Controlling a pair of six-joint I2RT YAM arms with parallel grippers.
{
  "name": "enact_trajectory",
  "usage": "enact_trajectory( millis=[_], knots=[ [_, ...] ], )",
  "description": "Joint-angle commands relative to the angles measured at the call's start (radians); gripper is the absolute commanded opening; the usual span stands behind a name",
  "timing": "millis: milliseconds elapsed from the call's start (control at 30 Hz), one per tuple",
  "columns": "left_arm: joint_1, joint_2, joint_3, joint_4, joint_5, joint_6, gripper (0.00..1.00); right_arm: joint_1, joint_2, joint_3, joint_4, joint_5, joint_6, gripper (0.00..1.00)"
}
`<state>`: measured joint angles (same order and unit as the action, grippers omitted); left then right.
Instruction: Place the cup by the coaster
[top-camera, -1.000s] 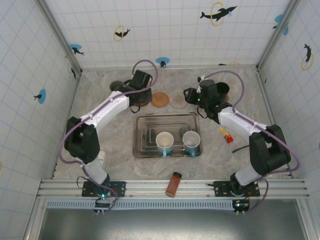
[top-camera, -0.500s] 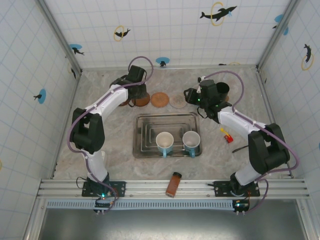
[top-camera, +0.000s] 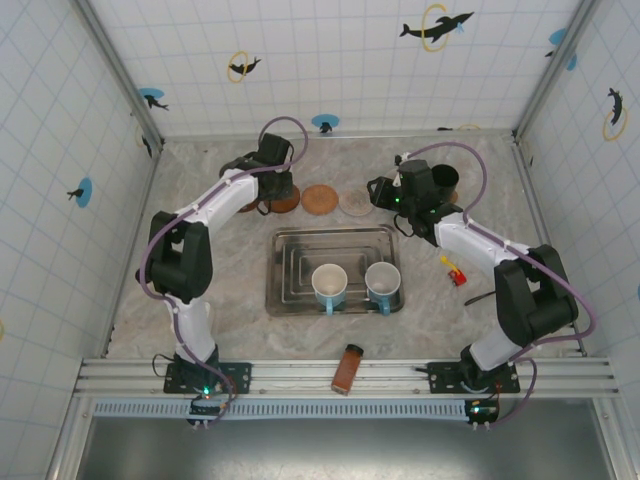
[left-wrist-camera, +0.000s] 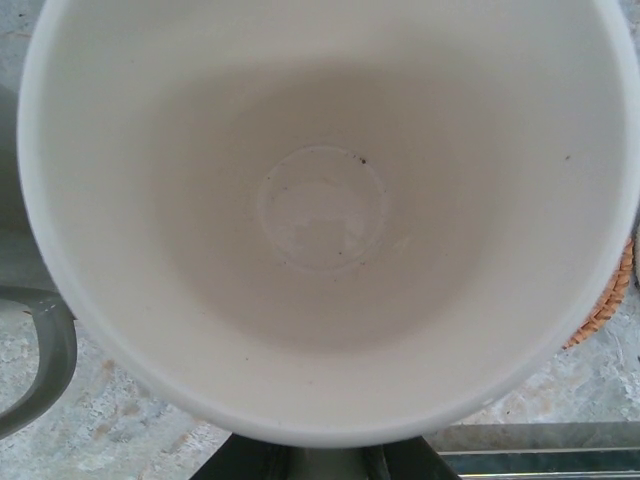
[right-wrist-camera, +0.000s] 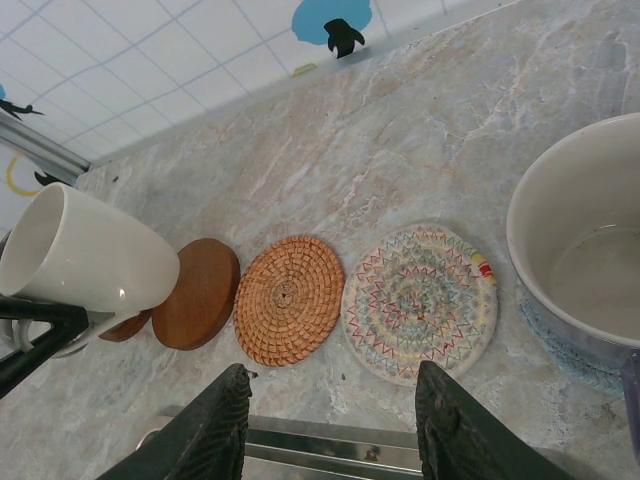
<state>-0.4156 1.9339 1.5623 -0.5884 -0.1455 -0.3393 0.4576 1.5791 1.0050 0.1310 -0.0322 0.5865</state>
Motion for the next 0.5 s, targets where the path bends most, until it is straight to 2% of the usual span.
enact_trajectory(
  millis=[0,467],
  knots=[
    [0.009,0.005,0.019,0.044,0.001,0.022,0.00,-0.005,0.012,0.050,0.028,-0.008,0.002,0.47],
    [0.010,0.032,0.014,0.035,-0.005,0.026,0.00,-0.004,0.025,0.059,0.024,-0.017,0.001,0.47]
  ],
)
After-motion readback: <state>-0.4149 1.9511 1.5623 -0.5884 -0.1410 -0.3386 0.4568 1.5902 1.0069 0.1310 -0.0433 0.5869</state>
